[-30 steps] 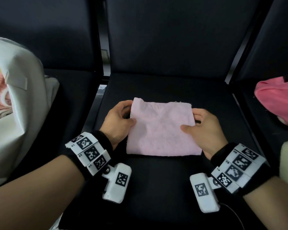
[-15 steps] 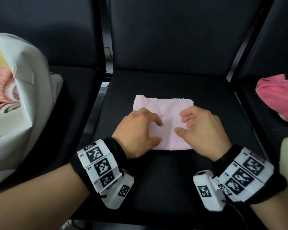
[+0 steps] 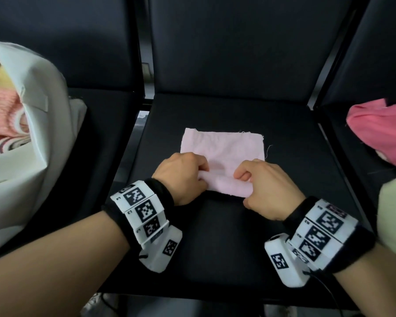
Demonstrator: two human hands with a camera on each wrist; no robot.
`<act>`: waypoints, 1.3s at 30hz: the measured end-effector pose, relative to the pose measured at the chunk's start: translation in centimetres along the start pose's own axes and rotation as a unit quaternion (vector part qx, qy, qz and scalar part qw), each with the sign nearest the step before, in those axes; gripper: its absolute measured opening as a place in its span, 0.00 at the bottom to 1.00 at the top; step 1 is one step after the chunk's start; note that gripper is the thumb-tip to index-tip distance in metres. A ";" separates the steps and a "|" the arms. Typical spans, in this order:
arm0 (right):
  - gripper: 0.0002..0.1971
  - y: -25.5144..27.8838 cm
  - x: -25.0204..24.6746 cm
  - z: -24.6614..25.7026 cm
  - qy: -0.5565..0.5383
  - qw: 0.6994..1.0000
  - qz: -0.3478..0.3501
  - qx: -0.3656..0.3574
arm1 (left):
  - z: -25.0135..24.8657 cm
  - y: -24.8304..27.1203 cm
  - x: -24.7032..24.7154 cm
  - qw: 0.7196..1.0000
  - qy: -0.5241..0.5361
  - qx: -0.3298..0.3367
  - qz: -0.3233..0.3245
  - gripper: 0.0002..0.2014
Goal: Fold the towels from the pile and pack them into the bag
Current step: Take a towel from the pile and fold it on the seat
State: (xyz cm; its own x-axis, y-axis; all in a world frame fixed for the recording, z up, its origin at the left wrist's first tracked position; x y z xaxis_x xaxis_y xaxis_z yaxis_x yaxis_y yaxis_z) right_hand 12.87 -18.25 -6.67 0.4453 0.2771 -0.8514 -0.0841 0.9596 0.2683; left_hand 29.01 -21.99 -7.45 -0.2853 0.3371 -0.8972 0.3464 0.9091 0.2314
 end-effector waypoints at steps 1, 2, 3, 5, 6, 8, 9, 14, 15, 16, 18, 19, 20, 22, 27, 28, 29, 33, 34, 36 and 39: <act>0.24 0.0 0.0 0.0 -0.002 1.000 -0.002 0.000 | 0.1 0.1 -0.1 1.000 0.007 -0.006 0.000 0.07; 0.22 0.0 0.0 -0.1 -0.005 1.000 -0.005 -0.001 | 0.2 0.1 -0.1 1.000 0.014 -0.011 0.002 0.06; 0.21 0.0 0.0 -0.2 -0.005 1.000 -0.006 0.000 | 0.3 0.2 -0.1 1.000 0.020 -0.014 0.006 0.06; 0.15 0.0 0.1 -0.5 -0.009 1.000 -0.004 0.003 | 0.5 0.3 -0.2 0.999 0.034 -0.013 0.015 0.06; 0.12 0.0 0.2 -0.7 -0.011 1.000 0.000 0.003 | 0.5 0.3 -0.3 0.999 0.042 -0.013 0.020 0.06; 0.06 -0.1 0.1 -0.8 -0.019 1.000 0.007 0.004 | 0.4 0.5 -0.4 0.998 0.046 -0.012 0.037 0.07; 0.07 -0.1 0.0 -0.8 -0.026 1.000 0.007 0.002 | 0.3 0.5 -0.4 0.998 0.034 -0.006 0.047 0.11; 0.13 -0.5 -1.2 -0.8 -0.050 0.998 -0.023 -0.001 | 0.1 0.4 -0.6 0.997 -0.063 0.016 0.039 0.17; 0.14 -0.5 -1.3 -0.7 -0.048 0.998 -0.026 0.000 | 0.2 0.4 -0.9 0.998 -0.060 0.014 0.028 0.15; 0.14 -0.6 -1.5 -0.6 -0.046 0.998 -0.031 -0.002 | 0.3 0.3 -1.1 0.999 -0.049 0.014 0.017 0.12; 0.14 -0.5 -2.0 -0.5 -0.042 0.998 -0.050 -0.009 | 0.3 0.2 -1.7 1.000 -0.022 0.020 -0.004 0.07; 0.14 -0.5 -2.3 -0.4 -0.044 0.997 -0.063 -0.014 | 0.3 0.2 -1.9 1.000 -0.012 0.022 -0.012 0.04; 0.13 -0.4 -2.6 -0.4 -0.051 0.996 -0.076 -0.015 | 0.3 0.2 -2.1 1.000 -0.003 0.025 -0.018 0.03; 0.12 -0.3 -3.1 -0.7 -0.068 0.993 -0.095 -0.012 | 0.4 0.1 -2.3 1.000 0.012 0.023 -0.017 0.08; 0.11 -0.3 -3.7 -1.7 -0.093 0.988 -0.125 0.014 | 0.6 -0.1 -2.4 0.999 0.025 0.024 -0.017 0.05; 0.12 -0.4 -3.7 -2.0 -0.095 0.987 -0.127 0.026 | 0.8 -0.1 -2.4 0.999 0.033 0.018 -0.019 0.04; 0.13 -0.4 -3.7 -2.2 -0.097 0.986 -0.129 0.037 | 0.9 -0.1 -2.4 0.999 0.041 0.011 -0.020 0.06; 0.16 -0.4 -3.5 -3.0 -0.103 0.984 -0.126 0.066 | 1.4 -0.2 -2.2 0.999 0.044 -0.012 -0.018 0.06; 0.16 -0.4 -3.4 -3.1 -0.102 0.985 -0.124 0.070 | 1.5 -0.3 -2.2 0.999 0.044 -0.016 -0.018 0.04; 0.16 -0.5 -3.3 -3.4 -0.101 0.985 -0.122 0.074 | 1.6 -0.4 -2.1 0.999 0.046 -0.023 -0.016 0.03; 0.15 -0.7 -3.2 -3.6 -0.101 0.985 -0.120 0.075 | 1.9 -0.5 -1.8 0.998 0.047 -0.033 -0.014 0.02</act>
State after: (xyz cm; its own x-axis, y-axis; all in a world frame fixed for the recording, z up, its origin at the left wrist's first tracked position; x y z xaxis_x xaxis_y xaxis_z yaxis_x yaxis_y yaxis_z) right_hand 8.29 -19.60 -5.70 0.6053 0.0145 -0.7959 0.1710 0.9741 0.1477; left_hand 31.08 -23.52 -6.68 -0.3766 0.3307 -0.8653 0.2789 0.9312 0.2345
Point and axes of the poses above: each hand's wrist, its own y-axis away from the middle knuckle, its own x-axis out of the palm, z = x × y, the point moved 8 cm from there along -y, towards the middle knuckle, and after that the axes turned 6 degrees about -y, right-handed, at the moved point
